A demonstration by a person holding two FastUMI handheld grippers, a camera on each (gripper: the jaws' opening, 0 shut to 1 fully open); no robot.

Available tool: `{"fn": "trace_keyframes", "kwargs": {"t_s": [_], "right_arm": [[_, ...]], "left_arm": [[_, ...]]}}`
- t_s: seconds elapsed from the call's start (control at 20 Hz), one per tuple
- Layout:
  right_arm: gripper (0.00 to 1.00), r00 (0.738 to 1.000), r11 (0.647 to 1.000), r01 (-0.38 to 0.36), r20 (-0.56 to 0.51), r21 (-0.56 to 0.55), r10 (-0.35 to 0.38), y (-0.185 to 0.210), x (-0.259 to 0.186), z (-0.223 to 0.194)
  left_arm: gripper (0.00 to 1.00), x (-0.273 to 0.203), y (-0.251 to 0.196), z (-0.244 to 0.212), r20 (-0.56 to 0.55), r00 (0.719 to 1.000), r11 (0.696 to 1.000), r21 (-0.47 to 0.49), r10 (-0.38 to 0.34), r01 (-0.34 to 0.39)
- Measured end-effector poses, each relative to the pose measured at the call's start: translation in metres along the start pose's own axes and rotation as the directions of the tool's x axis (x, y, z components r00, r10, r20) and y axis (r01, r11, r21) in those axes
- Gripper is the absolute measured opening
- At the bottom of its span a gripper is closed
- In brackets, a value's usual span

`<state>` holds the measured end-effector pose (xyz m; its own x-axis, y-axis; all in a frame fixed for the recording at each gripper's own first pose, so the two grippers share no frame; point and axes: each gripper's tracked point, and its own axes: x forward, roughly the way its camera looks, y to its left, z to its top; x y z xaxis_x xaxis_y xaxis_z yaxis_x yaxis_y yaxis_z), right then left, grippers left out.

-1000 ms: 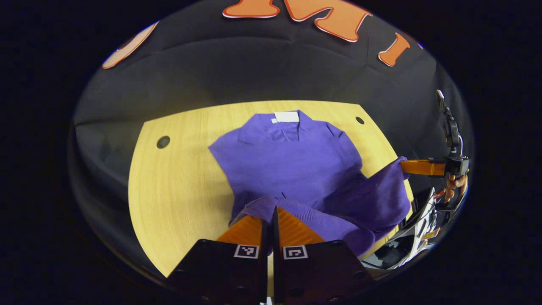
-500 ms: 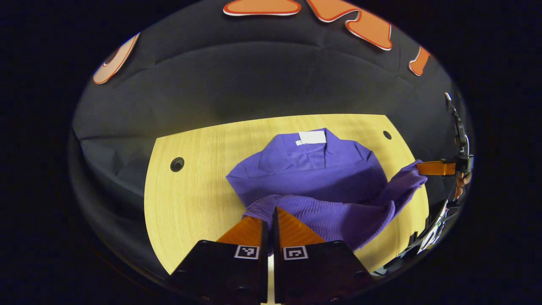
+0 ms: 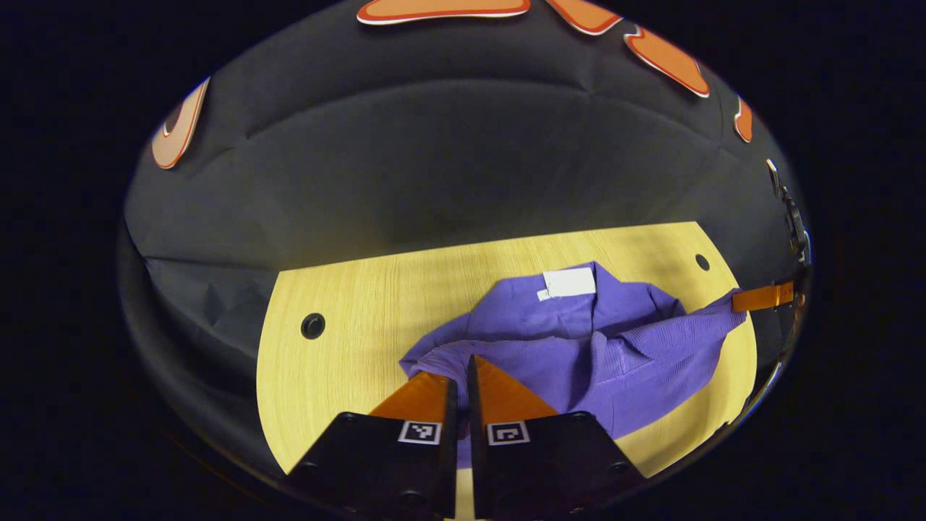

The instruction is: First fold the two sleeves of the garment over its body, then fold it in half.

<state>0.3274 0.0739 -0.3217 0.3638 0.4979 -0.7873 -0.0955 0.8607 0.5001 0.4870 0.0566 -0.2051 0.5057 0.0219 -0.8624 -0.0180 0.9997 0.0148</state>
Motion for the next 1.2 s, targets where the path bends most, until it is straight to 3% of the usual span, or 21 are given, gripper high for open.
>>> {"fn": "trace_keyframes", "kwargs": {"t_s": [0.05,0.1,0.15,0.2,0.25,0.35,0.4,0.45,0.5,0.6,0.65,0.7,0.9,1.2], "right_arm": [[0.05,1.000,0.999,-0.010,0.012,0.031,0.010,0.003,0.003,0.009],[0.06,0.999,0.998,-0.027,0.026,0.064,0.025,0.006,0.006,0.017],[0.07,0.999,0.994,-0.034,0.039,0.101,0.030,0.006,0.010,0.026],[0.10,0.998,0.992,-0.040,0.047,0.118,0.034,0.005,0.013,0.033],[0.10,0.998,0.991,-0.035,0.060,0.131,0.028,0.003,0.017,0.038],[0.15,0.994,0.990,-0.008,0.109,0.138,-0.007,-0.007,0.019,0.056],[0.19,0.990,0.991,-0.004,0.137,0.133,-0.014,-0.009,0.017,0.066],[0.39,0.986,0.991,-0.007,0.166,0.135,-0.015,-0.008,0.012,0.072],[0.58,0.983,0.991,-0.017,0.185,0.134,-0.008,-0.006,0.005,0.076],[0.68,0.973,0.995,0.006,0.231,0.100,-0.029,-0.009,-0.010,0.078],[0.70,0.962,0.997,0.025,0.270,0.066,-0.043,-0.011,-0.021,0.081],[0.77,0.948,0.999,0.044,0.314,0.031,-0.051,-0.010,-0.033,0.084],[0.92,0.885,0.990,0.118,0.460,-0.078,-0.070,0.009,-0.088,0.081],[0.95,0.784,0.966,0.185,0.619,-0.178,-0.036,0.048,-0.156,0.068]], "left_arm": [[0.12,0.007,0.002,0.007,0.018,1.000,1.000,0.019,0.021,-0.021],[0.24,0.010,0.011,0.017,0.054,0.997,0.997,0.051,0.059,-0.062],[0.25,0.010,0.022,0.032,0.109,0.988,0.990,0.077,0.107,-0.116],[0.43,0.008,0.029,0.049,0.162,0.977,0.985,0.088,0.136,-0.151],[0.45,0.003,0.029,0.058,0.197,0.968,0.981,0.090,0.153,-0.173],[0.39,-0.004,0.021,0.061,0.224,0.964,0.982,0.086,0.146,-0.169],[0.43,-0.010,0.018,0.064,0.242,0.960,0.984,0.074,0.140,-0.162],[0.47,-0.017,0.015,0.066,0.261,0.957,0.987,0.062,0.128,-0.148],[0.70,-0.026,0.015,0.068,0.280,0.952,0.989,0.048,0.124,-0.143],[0.88,-0.046,0.013,0.072,0.321,0.941,0.993,0.014,0.106,-0.116],[0.88,-0.058,0.010,0.074,0.346,0.934,0.996,-0.002,0.085,-0.090],[0.95,-0.071,0.009,0.078,0.372,0.925,0.997,-0.019,0.076,-0.074],[0.95,-0.105,0.006,0.087,0.451,0.890,0.998,-0.044,0.065,-0.050],[0.96,-0.171,-0.005,0.089,0.574,0.818,0.994,-0.111,0.047,0.021]]}}
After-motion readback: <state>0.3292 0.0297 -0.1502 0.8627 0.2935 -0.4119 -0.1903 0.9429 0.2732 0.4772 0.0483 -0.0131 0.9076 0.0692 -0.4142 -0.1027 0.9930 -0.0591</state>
